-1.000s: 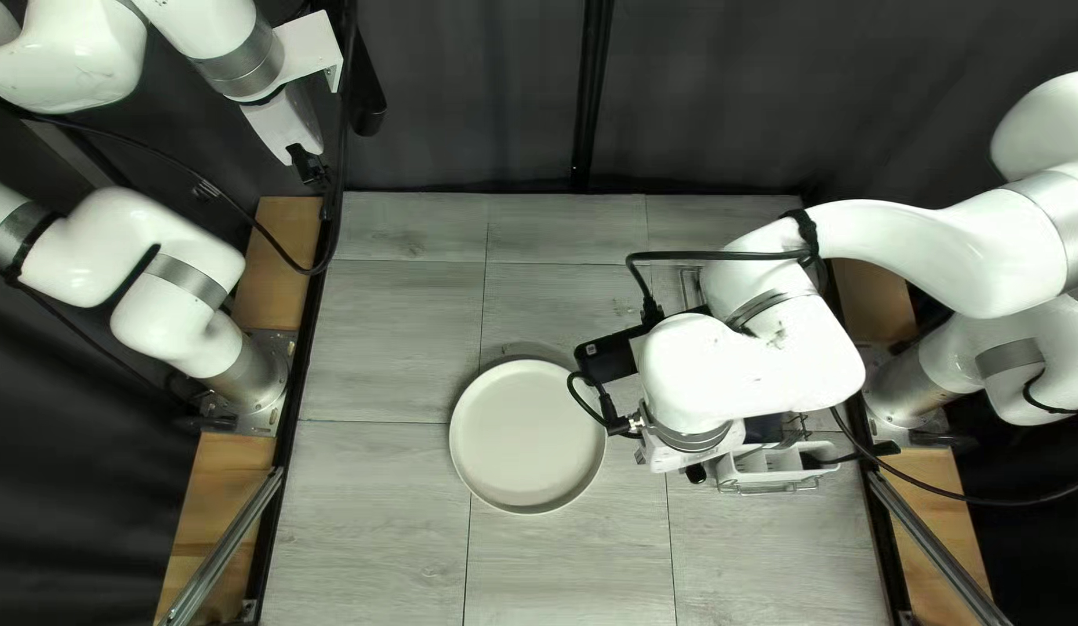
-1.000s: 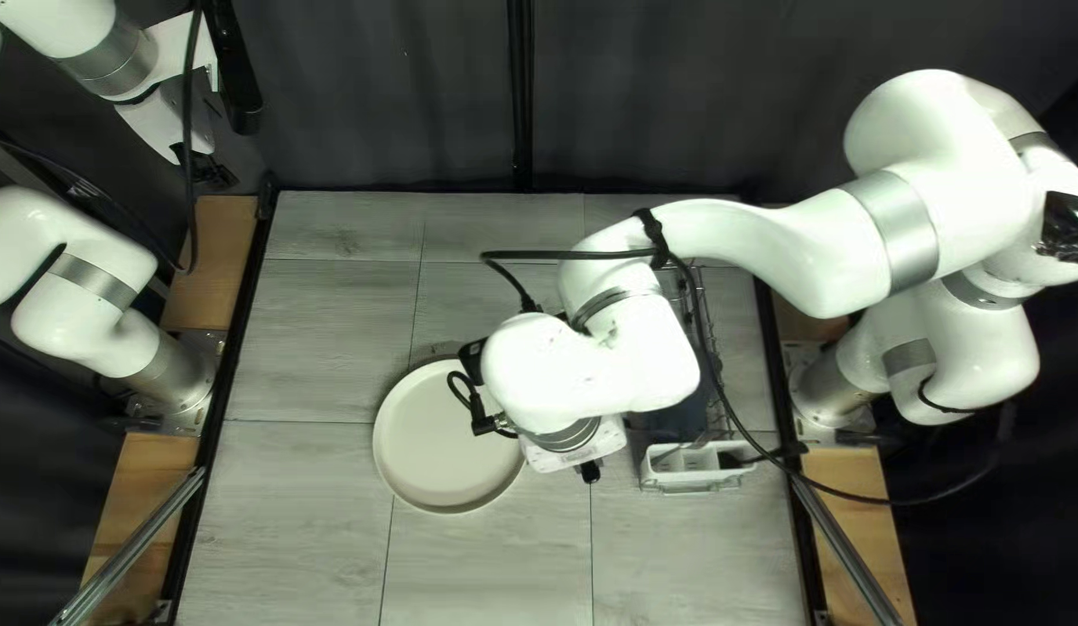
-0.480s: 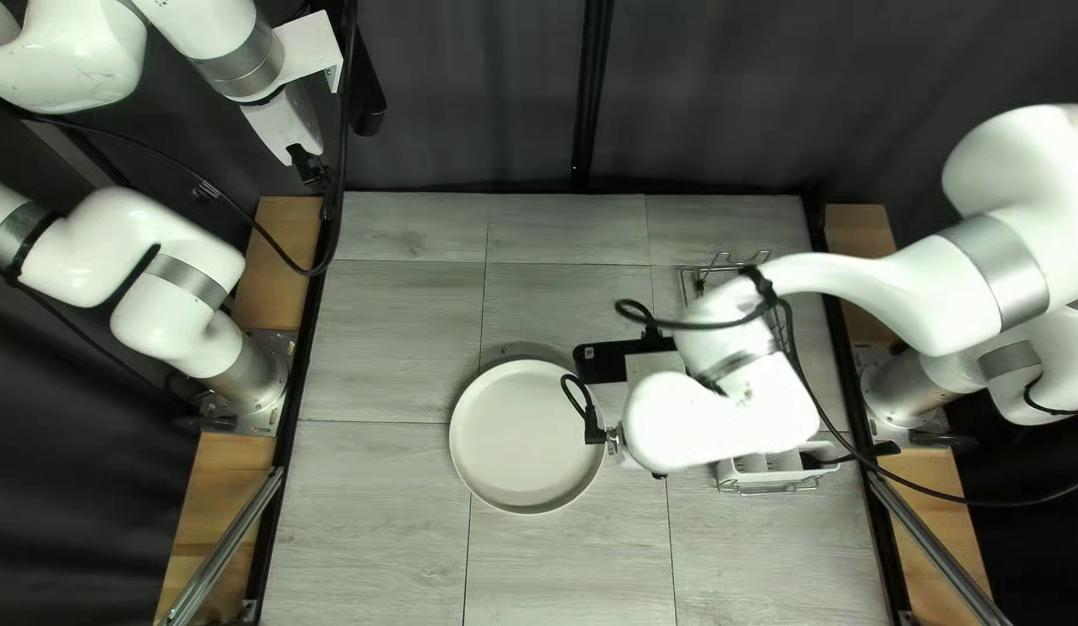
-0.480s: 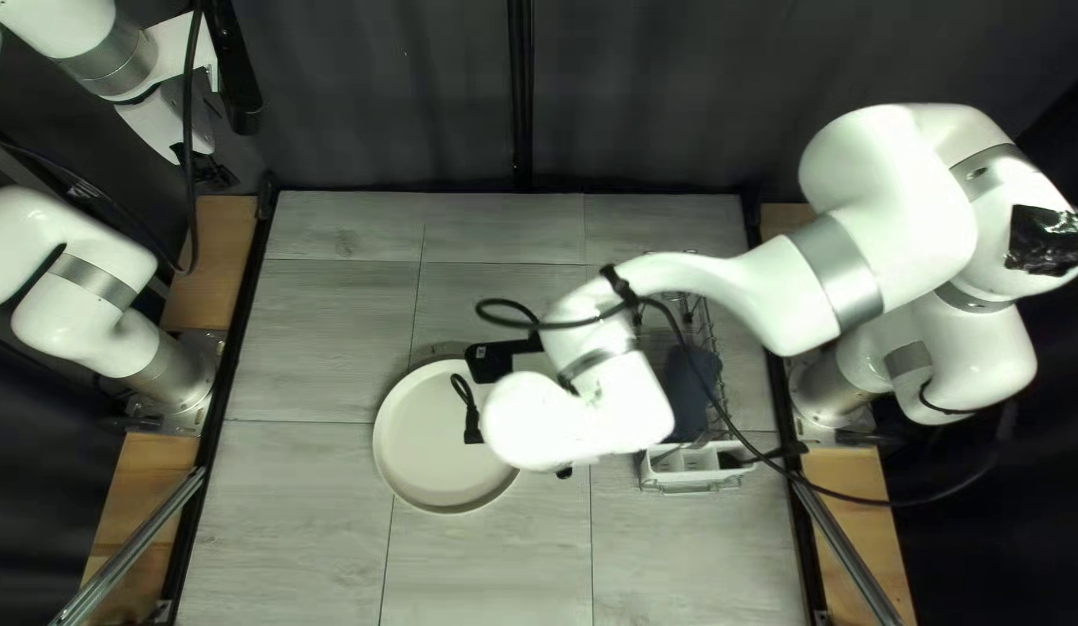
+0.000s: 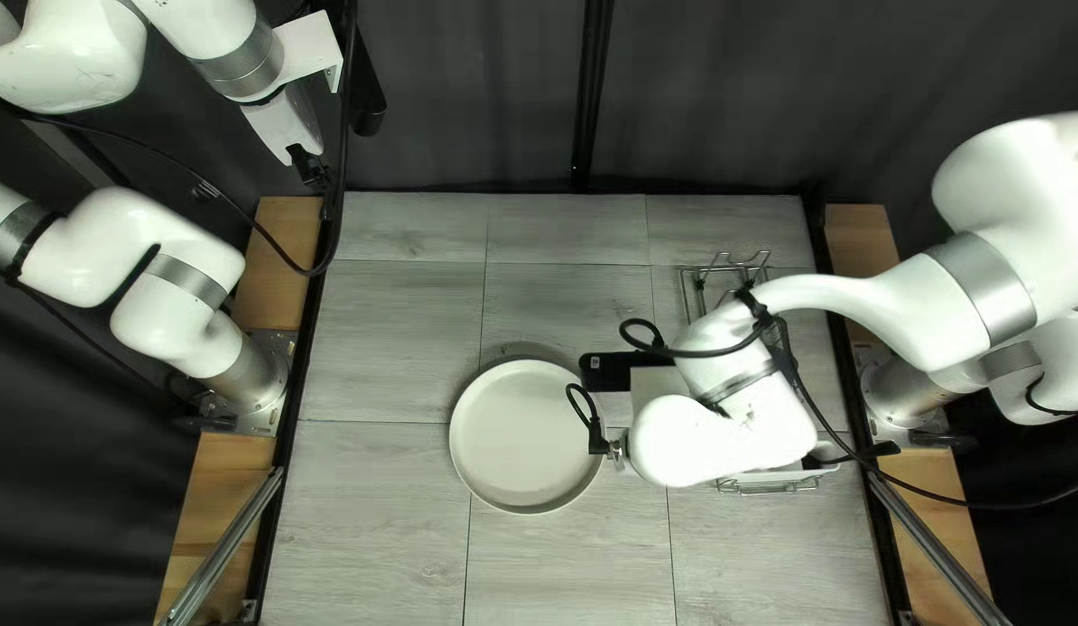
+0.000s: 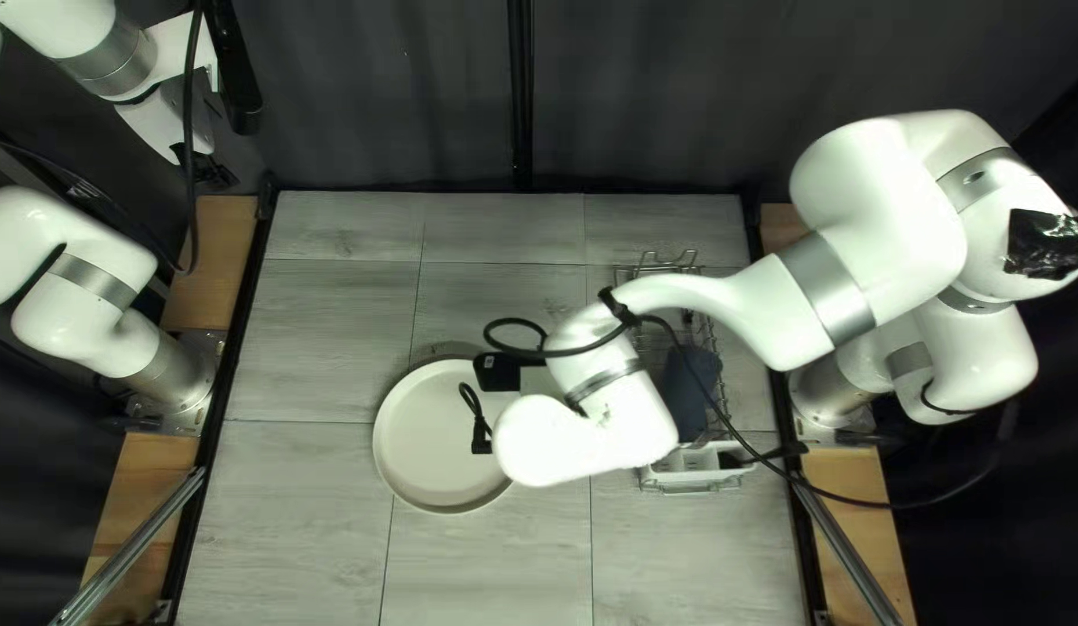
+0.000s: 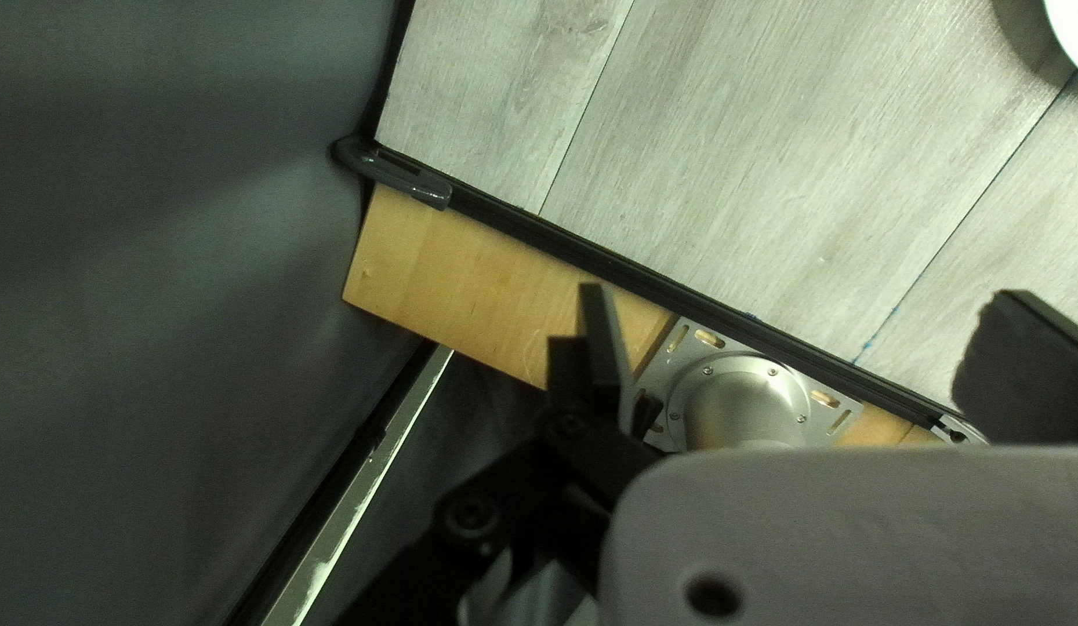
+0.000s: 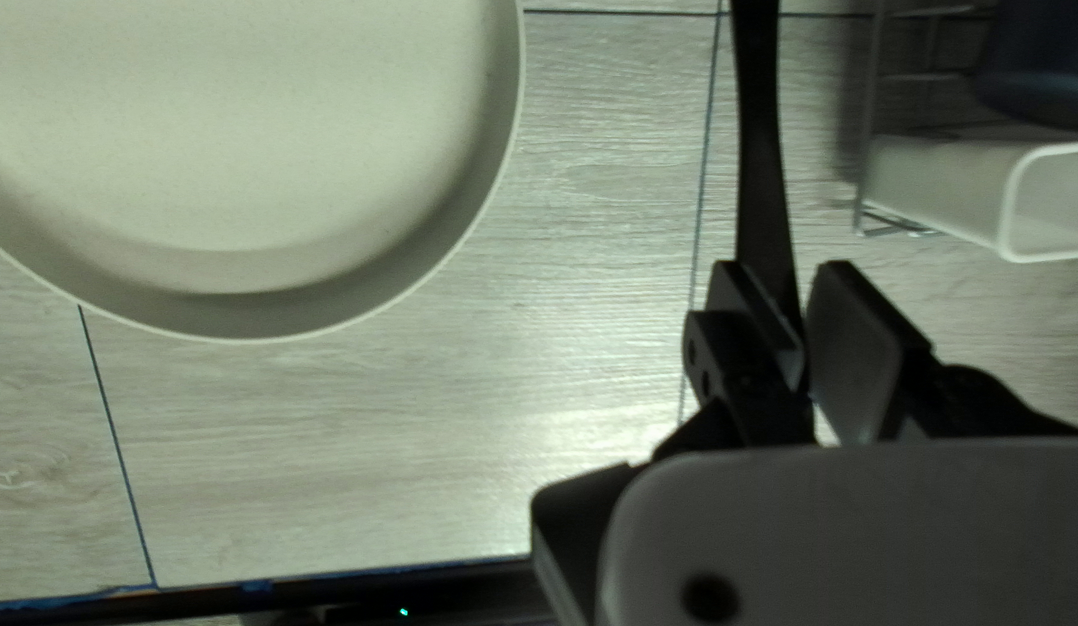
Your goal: Pick up and place plate onto table. Place down one fork to the left of the plate. Place spoon and knife to the right of the plate. Place cup above the knife and spoon
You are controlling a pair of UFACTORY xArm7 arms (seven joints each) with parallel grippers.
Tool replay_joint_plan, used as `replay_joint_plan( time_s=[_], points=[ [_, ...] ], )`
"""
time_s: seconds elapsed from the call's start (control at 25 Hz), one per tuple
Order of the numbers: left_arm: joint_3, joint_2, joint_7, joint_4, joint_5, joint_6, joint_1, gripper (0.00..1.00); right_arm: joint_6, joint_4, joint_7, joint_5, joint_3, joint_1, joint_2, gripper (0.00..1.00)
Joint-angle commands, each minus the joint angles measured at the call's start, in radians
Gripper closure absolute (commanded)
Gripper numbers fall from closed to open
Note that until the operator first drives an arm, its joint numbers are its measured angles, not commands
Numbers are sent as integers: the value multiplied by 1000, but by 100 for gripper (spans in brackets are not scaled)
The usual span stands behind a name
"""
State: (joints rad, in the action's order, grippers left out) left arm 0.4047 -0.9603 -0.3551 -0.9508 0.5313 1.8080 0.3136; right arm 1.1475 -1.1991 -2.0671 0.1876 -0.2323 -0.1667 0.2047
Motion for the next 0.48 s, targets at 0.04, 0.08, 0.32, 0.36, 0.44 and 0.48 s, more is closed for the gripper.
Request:
replay_joint_plan(
  time_s=[0.04, 0.08, 0.32, 0.36, 0.44, 0.48],
  points=[
    [0, 0, 0, 0, 0, 0, 0, 0, -82, 49, -37, 29, 4, -7, 18, 100],
    [0, 0, 0, 0, 0, 0, 0, 0, -100, 57, -42, 34, 6, -8, 25, 100],
    [0, 0, 0, 0, 0, 0, 0, 0, -151, 87, -72, 68, 14, -13, 45, 100],
    [0, 0, 0, 0, 0, 0, 0, 0, -160, 96, -80, 76, 16, -14, 45, 100],
    [0, 0, 0, 0, 0, 0, 0, 0, -173, 101, -98, 93, 19, -20, 54, 100],
    [0, 0, 0, 0, 0, 0, 0, 0, -178, 100, -106, 101, 20, -24, 63, 100]
  ],
)
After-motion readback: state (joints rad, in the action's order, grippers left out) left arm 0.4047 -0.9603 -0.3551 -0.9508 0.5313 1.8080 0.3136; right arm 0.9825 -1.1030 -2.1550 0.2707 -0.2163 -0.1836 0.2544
